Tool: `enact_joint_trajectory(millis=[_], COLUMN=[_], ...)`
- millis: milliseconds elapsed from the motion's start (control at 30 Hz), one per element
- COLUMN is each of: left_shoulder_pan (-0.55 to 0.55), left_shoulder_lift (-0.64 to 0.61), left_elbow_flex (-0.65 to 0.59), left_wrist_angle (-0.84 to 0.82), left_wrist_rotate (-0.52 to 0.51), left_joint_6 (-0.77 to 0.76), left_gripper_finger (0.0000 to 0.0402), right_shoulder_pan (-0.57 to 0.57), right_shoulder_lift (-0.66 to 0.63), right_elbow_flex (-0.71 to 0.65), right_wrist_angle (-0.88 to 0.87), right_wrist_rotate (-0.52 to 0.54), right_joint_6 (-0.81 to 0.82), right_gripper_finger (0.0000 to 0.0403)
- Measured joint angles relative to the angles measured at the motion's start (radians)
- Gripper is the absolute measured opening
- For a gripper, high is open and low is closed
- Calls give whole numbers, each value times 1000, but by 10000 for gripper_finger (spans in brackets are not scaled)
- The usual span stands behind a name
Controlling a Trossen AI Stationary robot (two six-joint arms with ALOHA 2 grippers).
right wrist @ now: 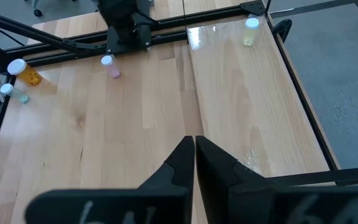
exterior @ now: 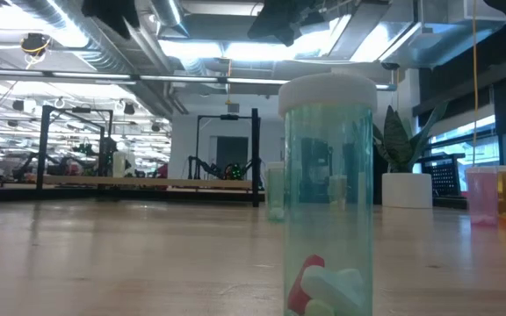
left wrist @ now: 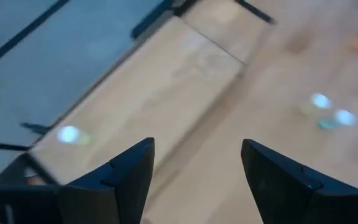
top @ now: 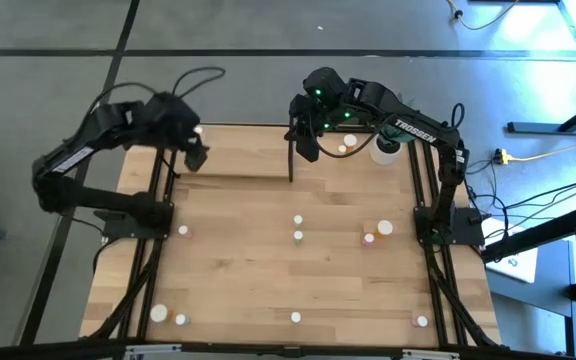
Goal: Pick and place medicine bottles onto shelf by color
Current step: Put the top green pill bottle on the shelf
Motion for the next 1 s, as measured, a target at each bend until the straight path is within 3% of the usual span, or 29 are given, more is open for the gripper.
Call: enact_joint_trajectory(millis=[333,533,633,833,1000], left_shoulder_pan=[-351,-502,-563,-677,-755], left_shoulder_lift=[-35,-36,-46,-69,-78], left_elbow_flex=[-92,-94,-94,-94,-94], left_wrist_angle=[-5,-10,-51,-118,-141], left_wrist_rotate=[-65,-106,-109,-112,-139], left_joint_6=[-236,-325,-381,-512,-591], left_gripper_finger=[234,234,234,234,234], right_shoulder_pan=[9,69,124,264,373], right_shoulder_lift=[0,0,0,0,-2], right_elbow_flex=[0,0,0,0,0], right_wrist_angle=[5,-92,-159,-258,-287], right_wrist_rotate=[-19,-213,-238,-64,105], right_joint_6=[48,-62,-80,-37,93], right_gripper_finger=[19,19,19,19,17])
